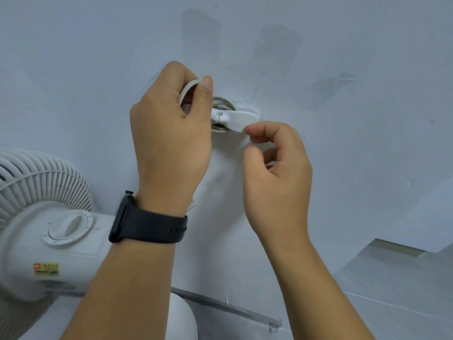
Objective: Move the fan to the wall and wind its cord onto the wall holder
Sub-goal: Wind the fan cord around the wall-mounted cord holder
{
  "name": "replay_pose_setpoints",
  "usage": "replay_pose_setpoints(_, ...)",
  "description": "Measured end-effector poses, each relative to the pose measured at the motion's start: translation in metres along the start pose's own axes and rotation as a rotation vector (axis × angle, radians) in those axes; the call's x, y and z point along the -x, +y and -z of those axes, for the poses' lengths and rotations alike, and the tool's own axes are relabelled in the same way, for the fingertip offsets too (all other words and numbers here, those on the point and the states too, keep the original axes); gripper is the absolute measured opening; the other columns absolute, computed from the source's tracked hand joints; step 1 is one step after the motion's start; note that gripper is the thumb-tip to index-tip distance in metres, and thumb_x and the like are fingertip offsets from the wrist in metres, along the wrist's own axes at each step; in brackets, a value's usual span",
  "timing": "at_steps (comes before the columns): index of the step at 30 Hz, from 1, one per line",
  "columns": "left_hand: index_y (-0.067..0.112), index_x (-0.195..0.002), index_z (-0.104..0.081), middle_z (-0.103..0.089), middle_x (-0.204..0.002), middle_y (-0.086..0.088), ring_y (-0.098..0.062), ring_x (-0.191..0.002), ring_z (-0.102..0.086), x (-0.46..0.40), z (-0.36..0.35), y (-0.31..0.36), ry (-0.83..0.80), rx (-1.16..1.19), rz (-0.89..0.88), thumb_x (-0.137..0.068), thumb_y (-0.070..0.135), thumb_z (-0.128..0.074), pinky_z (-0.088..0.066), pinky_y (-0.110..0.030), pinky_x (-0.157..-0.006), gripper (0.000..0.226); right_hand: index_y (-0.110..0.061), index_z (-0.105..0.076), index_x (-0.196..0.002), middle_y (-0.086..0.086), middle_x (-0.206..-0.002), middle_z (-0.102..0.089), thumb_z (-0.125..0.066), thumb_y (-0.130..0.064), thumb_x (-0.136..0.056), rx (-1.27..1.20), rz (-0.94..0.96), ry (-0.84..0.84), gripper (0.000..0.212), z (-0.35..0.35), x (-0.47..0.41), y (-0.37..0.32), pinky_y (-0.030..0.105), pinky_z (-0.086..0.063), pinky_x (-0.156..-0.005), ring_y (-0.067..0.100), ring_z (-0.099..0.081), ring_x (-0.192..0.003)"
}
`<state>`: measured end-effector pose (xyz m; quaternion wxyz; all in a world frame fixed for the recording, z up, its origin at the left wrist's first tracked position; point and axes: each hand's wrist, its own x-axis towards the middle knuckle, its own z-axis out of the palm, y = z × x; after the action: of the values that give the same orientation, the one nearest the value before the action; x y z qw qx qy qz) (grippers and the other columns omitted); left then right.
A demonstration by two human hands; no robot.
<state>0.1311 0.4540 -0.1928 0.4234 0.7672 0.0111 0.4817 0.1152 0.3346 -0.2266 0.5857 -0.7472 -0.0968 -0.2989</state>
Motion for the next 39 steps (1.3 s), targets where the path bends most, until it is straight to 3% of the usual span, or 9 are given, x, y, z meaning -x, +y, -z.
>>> replay_pose_setpoints(10, 0.016, -0.079, -0.070, -0.071, -0.070, 0.011, -0.016, -0.068, -0.067, 0.009, 0.007, 0.016, 0.018, 0.011, 0.024, -0.097, 0.045, -0.066, -0.052, -0.037, -0.065, 0.034, -0.031, -0.070, -0.105, -0.013, -0.103, -0.063, -0.067, -0.014, -0.091, -0.062, -0.023, -0.096, 0.022, -0.002, 0.000, -0.004, 0.016, -0.047, -0.072, 0.013, -0.061, -0.085)
replay_pose_setpoints(14, 0.009, -0.068, -0.059, -0.065, -0.062, 0.013, -0.015, -0.083, -0.075, 0.013, 0.006, 0.015, -0.036, 0.061, 0.026, -0.097, 0.029, -0.061, -0.055, -0.039, -0.068, 0.035, -0.031, -0.073, -0.108, -0.010, -0.106, -0.060, -0.072, -0.026, -0.094, -0.063, 0.006, -0.145, 0.015, -0.002, 0.000, -0.003, 0.020, -0.052, -0.081, 0.010, -0.061, -0.097)
replay_pose_setpoints(16, 0.008, -0.066, -0.056, -0.061, -0.059, 0.016, -0.001, -0.096, -0.075, 0.013, 0.006, 0.015, -0.091, 0.119, 0.028, -0.096, 0.024, -0.060, -0.058, -0.034, -0.072, 0.033, -0.031, -0.074, -0.108, -0.010, -0.105, -0.056, -0.072, -0.030, -0.094, -0.051, 0.027, -0.179, 0.014, -0.002, 0.001, -0.001, 0.020, -0.052, -0.079, 0.008, -0.060, -0.097)
replay_pose_setpoints(21, 0.016, -0.082, -0.067, -0.077, -0.110, 0.017, 0.008, -0.106, -0.069, 0.015, 0.006, 0.016, -0.175, 0.047, 0.028, -0.099, 0.037, -0.062, -0.055, -0.026, -0.088, 0.027, -0.025, -0.075, -0.104, 0.001, -0.112, -0.054, -0.050, -0.023, -0.100, -0.236, -0.077, -0.230, 0.026, -0.002, 0.001, 0.000, 0.024, -0.051, -0.089, 0.007, -0.059, -0.103)
replay_pose_setpoints(24, 0.022, -0.091, -0.069, -0.069, -0.114, 0.028, 0.010, -0.101, -0.063, 0.017, 0.008, 0.018, -0.206, -0.002, 0.047, -0.101, 0.042, -0.060, -0.049, -0.019, -0.086, 0.023, -0.023, -0.073, -0.099, 0.005, -0.111, -0.057, -0.051, -0.027, -0.096, -0.330, -0.103, -0.234, 0.023, 0.002, 0.001, 0.000, 0.033, -0.053, -0.091, 0.015, -0.062, -0.101)
replay_pose_setpoints(27, 0.028, -0.098, -0.071, -0.063, -0.105, 0.036, 0.018, -0.088, -0.060, 0.018, 0.008, 0.020, -0.240, -0.016, 0.051, -0.099, 0.046, -0.062, -0.045, -0.013, -0.085, 0.020, -0.019, -0.071, -0.095, 0.002, -0.103, -0.059, -0.060, -0.027, -0.100, -0.287, -0.064, -0.180, 0.014, 0.000, 0.001, 0.003, 0.031, -0.054, -0.087, 0.012, -0.062, -0.091)
replay_pose_setpoints(31, 0.029, -0.094, -0.072, -0.070, -0.124, 0.026, 0.025, -0.092, -0.058, 0.018, 0.008, 0.017, -0.227, -0.004, 0.051, -0.094, 0.048, -0.068, -0.043, -0.005, -0.083, 0.019, -0.018, -0.068, -0.098, 0.004, -0.102, -0.069, -0.057, -0.027, -0.106, -0.224, -0.080, -0.083, 0.016, -0.003, 0.000, 0.006, 0.046, -0.058, -0.084, 0.021, -0.068, -0.092)
replay_pose_setpoints(35, 0.022, -0.095, -0.069, -0.077, -0.113, 0.010, 0.007, -0.114, -0.067, 0.018, 0.007, 0.010, -0.169, 0.192, 0.072, -0.094, 0.031, -0.070, -0.056, -0.030, -0.098, 0.010, -0.021, -0.070, -0.090, -0.010, -0.074, -0.066, -0.065, -0.027, -0.102, -0.200, -0.111, 0.078, 0.014, 0.001, -0.008, 0.005, 0.024, -0.052, -0.063, 0.005, -0.060, -0.066)
replay_pose_setpoints(39, 0.012, -0.107, -0.068, -0.074, -0.107, 0.006, -0.007, -0.104, -0.072, 0.025, 0.001, 0.006, -0.001, 0.264, 0.089, -0.093, 0.013, -0.069, -0.057, -0.029, -0.096, 0.014, -0.022, -0.071, -0.087, -0.012, -0.075, -0.067, -0.074, -0.027, -0.095, -0.072, 0.054, 0.257, 0.010, 0.012, -0.018, 0.006, 0.018, -0.045, -0.064, 0.003, -0.056, -0.065)
